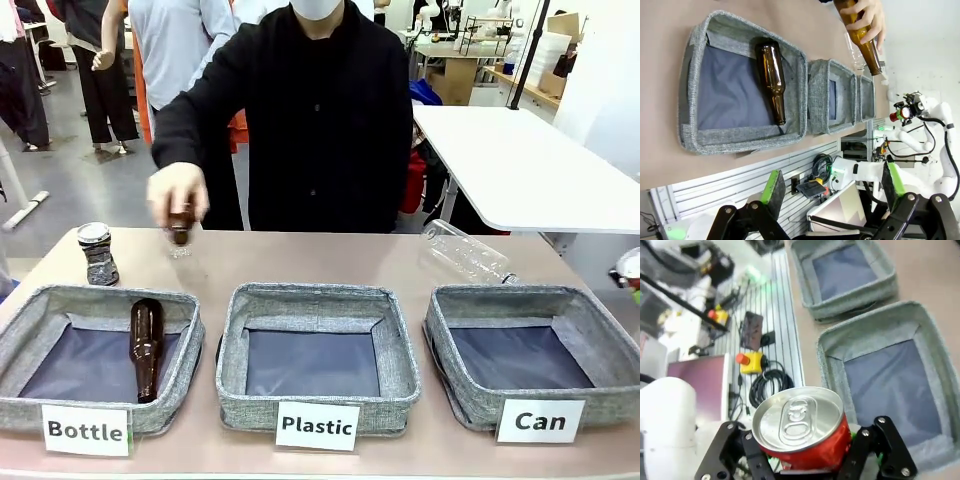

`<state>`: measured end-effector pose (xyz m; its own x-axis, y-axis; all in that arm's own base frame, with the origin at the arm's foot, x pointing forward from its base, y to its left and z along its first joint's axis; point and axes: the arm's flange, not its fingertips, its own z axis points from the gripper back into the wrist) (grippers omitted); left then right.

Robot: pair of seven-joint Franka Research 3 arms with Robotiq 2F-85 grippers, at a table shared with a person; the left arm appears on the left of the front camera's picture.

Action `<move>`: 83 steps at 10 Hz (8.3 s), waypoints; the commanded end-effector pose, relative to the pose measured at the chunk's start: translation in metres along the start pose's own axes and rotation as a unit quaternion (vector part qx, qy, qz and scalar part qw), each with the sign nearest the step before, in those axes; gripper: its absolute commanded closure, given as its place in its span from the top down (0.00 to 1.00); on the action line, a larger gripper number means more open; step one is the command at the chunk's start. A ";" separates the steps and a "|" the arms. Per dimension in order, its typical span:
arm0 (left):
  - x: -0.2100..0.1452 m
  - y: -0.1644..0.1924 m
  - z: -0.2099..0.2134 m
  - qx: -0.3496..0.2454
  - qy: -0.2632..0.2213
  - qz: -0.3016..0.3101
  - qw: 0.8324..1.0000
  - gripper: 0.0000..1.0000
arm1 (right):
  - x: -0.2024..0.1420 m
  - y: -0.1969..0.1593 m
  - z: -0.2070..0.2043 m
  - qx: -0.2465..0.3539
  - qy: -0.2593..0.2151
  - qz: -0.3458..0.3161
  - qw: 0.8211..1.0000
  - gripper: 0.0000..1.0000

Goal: Sort the can waste into the basket.
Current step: Pick up the can waste from the table and place it in the right Fabric basket.

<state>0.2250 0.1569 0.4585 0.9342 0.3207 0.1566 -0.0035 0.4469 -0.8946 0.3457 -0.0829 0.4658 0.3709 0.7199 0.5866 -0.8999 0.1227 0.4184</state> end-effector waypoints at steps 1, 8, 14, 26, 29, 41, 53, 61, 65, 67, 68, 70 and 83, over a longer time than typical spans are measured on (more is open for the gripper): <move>-0.006 -0.029 0.049 -0.004 -0.039 -0.049 0.998 1.00 | 0.032 -0.008 -0.036 0.010 0.095 -0.008 0.995 0.00; -0.055 -0.068 0.204 -0.027 -0.140 -0.115 0.983 1.00 | 0.089 -0.046 -0.091 0.005 0.254 -0.028 0.967 0.00; -0.049 -0.063 0.202 -0.038 -0.132 -0.119 0.983 1.00 | 0.085 -0.045 -0.089 -0.021 0.246 -0.026 0.969 1.00; -0.031 -0.056 -0.003 -0.142 0.072 -0.095 0.983 1.00 | 0.065 -0.061 -0.042 0.002 -0.261 -0.135 0.956 1.00; -0.049 -0.052 -0.080 -0.136 0.118 -0.073 0.981 1.00 | 0.031 -0.056 -0.037 0.115 -0.384 -0.204 0.893 1.00; -0.007 -0.061 -0.039 -0.140 0.130 -0.078 0.979 1.00 | 0.024 -0.057 -0.034 0.116 -0.350 -0.192 0.910 1.00; 0.134 0.003 -0.067 -0.057 0.009 -0.293 0.954 1.00 | 0.024 -0.057 -0.034 0.116 -0.350 -0.192 0.910 1.00; 0.185 0.027 -0.071 -0.051 0.034 -0.560 0.826 1.00 | 0.024 -0.057 -0.034 0.116 -0.350 -0.192 0.910 1.00; 0.238 0.091 -0.085 -0.033 0.082 -0.613 0.785 1.00 | 0.024 -0.057 -0.034 0.116 -0.350 -0.192 0.910 1.00; 0.258 0.110 -0.095 -0.009 0.042 -0.636 0.770 1.00 | 0.024 -0.057 -0.034 0.116 -0.350 -0.192 0.910 1.00; 0.266 0.120 -0.105 -0.010 0.034 -0.645 0.764 1.00 | 0.024 -0.057 -0.034 0.116 -0.350 -0.192 0.910 1.00; 0.273 0.132 -0.121 -0.004 0.028 -0.654 0.756 1.00 | 0.024 -0.057 -0.034 0.116 -0.350 -0.192 0.910 1.00; 0.315 0.141 -0.178 -0.003 0.063 -0.631 0.773 1.00 | 0.024 -0.057 -0.034 0.116 -0.350 -0.192 0.910 1.00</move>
<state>0.5804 0.1697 0.3052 0.2053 -0.4311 0.8786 0.9392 0.3393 -0.0530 0.3989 -0.0490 0.4308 0.7798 0.0219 0.6257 -0.6259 0.0543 0.7781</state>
